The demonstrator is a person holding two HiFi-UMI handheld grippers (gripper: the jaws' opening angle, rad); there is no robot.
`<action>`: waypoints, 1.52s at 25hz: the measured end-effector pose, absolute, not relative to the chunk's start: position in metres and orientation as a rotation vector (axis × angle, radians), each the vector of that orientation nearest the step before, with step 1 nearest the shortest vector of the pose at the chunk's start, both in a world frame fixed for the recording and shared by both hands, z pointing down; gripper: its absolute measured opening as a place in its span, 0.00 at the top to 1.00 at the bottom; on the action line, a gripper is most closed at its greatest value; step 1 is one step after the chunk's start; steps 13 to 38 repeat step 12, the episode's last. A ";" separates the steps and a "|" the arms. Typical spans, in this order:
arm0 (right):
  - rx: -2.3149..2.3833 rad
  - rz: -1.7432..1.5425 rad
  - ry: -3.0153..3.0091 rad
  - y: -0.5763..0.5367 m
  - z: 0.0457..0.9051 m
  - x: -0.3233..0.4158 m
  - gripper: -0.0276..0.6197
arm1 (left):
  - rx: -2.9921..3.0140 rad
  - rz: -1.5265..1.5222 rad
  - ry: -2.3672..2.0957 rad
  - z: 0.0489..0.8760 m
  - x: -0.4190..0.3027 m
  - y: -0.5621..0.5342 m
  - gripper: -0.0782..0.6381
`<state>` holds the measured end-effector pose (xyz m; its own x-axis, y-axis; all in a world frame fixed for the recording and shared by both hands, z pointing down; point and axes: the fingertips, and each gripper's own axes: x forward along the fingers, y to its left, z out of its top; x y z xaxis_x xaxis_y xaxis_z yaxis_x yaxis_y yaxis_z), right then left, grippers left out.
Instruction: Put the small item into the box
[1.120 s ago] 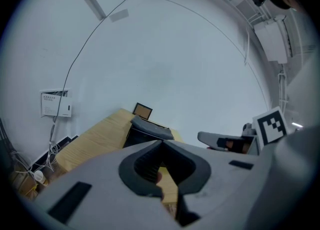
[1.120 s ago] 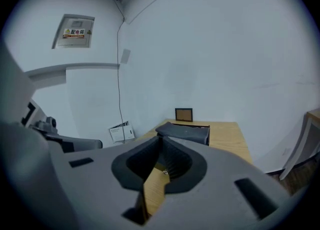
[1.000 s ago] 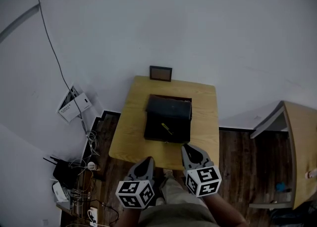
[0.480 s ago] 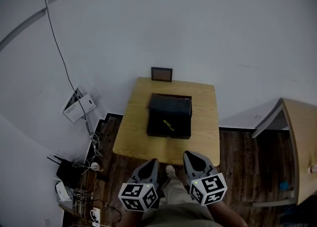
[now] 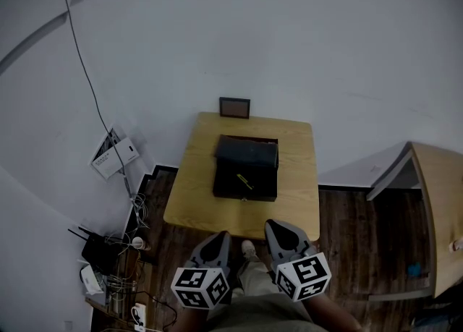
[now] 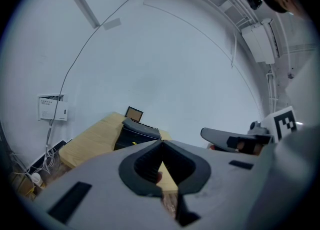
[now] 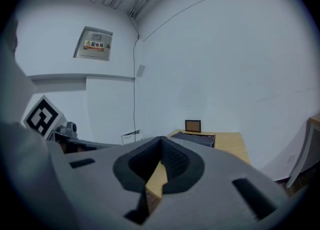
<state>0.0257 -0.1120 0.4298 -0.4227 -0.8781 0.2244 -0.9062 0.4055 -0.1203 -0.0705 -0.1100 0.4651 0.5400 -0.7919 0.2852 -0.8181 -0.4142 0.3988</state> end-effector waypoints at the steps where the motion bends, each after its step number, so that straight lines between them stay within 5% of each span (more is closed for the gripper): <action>1: 1.611 0.340 -2.528 -0.112 0.430 0.026 0.96 | 2.286 0.070 -1.302 0.465 -0.070 -0.111 0.89; 38: 1.593 0.328 -2.544 -0.120 0.426 0.023 0.96 | 2.281 0.078 -1.292 0.467 -0.070 -0.118 0.89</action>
